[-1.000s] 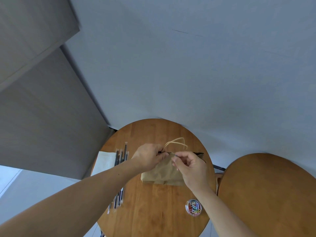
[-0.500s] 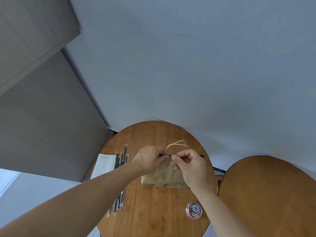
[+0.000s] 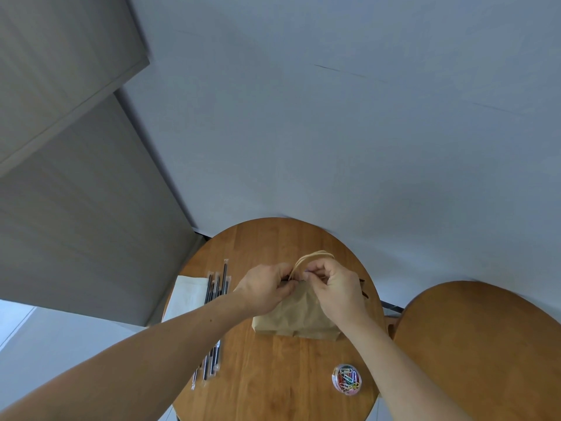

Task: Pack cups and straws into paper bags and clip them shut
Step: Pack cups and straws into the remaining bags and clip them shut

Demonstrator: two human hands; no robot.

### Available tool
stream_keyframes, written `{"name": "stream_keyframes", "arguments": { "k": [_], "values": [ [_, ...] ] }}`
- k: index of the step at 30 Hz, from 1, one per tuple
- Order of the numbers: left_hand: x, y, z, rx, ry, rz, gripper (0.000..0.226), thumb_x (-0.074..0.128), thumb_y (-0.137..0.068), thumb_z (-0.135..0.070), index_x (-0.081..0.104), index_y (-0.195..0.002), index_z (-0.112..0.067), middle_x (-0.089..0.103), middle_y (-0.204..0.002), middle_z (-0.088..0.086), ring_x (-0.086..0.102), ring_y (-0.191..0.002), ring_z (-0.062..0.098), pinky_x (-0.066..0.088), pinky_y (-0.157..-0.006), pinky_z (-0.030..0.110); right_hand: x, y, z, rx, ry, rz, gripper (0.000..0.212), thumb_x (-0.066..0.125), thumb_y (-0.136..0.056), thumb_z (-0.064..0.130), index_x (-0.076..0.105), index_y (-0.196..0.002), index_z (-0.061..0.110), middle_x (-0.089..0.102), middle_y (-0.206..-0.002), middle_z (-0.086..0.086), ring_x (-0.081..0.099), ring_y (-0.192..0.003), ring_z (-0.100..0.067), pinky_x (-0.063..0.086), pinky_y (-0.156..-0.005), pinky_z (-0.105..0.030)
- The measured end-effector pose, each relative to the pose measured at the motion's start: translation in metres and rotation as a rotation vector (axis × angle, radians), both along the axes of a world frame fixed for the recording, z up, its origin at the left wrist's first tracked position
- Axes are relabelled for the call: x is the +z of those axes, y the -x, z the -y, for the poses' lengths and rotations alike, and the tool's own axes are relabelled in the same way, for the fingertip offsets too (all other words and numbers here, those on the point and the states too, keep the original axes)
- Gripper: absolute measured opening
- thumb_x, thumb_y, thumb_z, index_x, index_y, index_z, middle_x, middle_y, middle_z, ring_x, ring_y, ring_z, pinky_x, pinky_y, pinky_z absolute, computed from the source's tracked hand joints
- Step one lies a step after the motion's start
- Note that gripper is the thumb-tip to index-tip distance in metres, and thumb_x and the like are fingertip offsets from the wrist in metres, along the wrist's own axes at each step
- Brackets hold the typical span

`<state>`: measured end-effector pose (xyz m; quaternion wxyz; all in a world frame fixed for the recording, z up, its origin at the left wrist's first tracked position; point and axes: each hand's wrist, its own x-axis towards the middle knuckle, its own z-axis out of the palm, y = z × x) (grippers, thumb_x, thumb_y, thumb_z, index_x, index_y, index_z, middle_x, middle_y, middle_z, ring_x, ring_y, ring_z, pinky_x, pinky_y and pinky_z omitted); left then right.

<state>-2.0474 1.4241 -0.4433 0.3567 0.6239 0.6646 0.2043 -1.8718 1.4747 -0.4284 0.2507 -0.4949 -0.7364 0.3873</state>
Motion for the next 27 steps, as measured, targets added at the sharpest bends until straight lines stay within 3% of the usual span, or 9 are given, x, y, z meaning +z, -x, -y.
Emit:
{"name": "stream_keyframes", "arguments": {
  "k": [10,15,21,27],
  "values": [
    [-0.002,-0.003,-0.001,0.005,-0.01,-0.058,0.014,0.053,-0.098,-0.03,0.064,-0.1,-0.021,0.068,-0.081,-0.005,0.062,-0.075,0.015,0.049,-0.067,0.033,-0.007,0.0,-0.009,0.09,-0.012,0.138,0.007,0.069,-0.091,0.023,0.069,-0.097,0.022,0.071,-0.088,0.016,0.068,-0.084,-0.002,0.058,-0.076,-0.028],
    [-0.001,-0.005,-0.001,0.019,-0.034,-0.07,0.013,0.053,-0.098,-0.027,0.064,-0.099,-0.02,0.065,-0.078,-0.006,0.06,-0.072,0.014,0.048,-0.064,0.031,-0.013,-0.004,-0.01,0.15,-0.077,0.226,0.011,0.068,-0.091,0.031,0.068,-0.099,0.023,0.073,-0.087,0.012,0.069,-0.078,-0.009,0.058,-0.069,-0.037],
    [0.0,-0.011,0.0,0.048,-0.03,-0.041,0.014,0.053,-0.099,-0.027,0.063,-0.098,-0.019,0.068,-0.081,-0.004,0.063,-0.075,0.014,0.052,-0.066,0.034,-0.016,-0.01,-0.006,0.183,-0.205,0.329,0.015,0.068,-0.09,0.038,0.068,-0.092,0.023,0.07,-0.073,0.009,0.063,-0.061,-0.007,0.054,-0.057,-0.035],
    [0.001,-0.012,0.001,0.051,-0.041,-0.047,0.012,0.054,-0.098,-0.027,0.062,-0.094,-0.019,0.066,-0.078,-0.005,0.062,-0.072,0.013,0.051,-0.064,0.034,-0.009,-0.011,-0.006,0.222,-0.197,0.36,0.018,0.066,-0.091,0.04,0.068,-0.097,0.023,0.071,-0.083,0.009,0.064,-0.071,-0.008,0.054,-0.064,-0.031]
  ]
}}
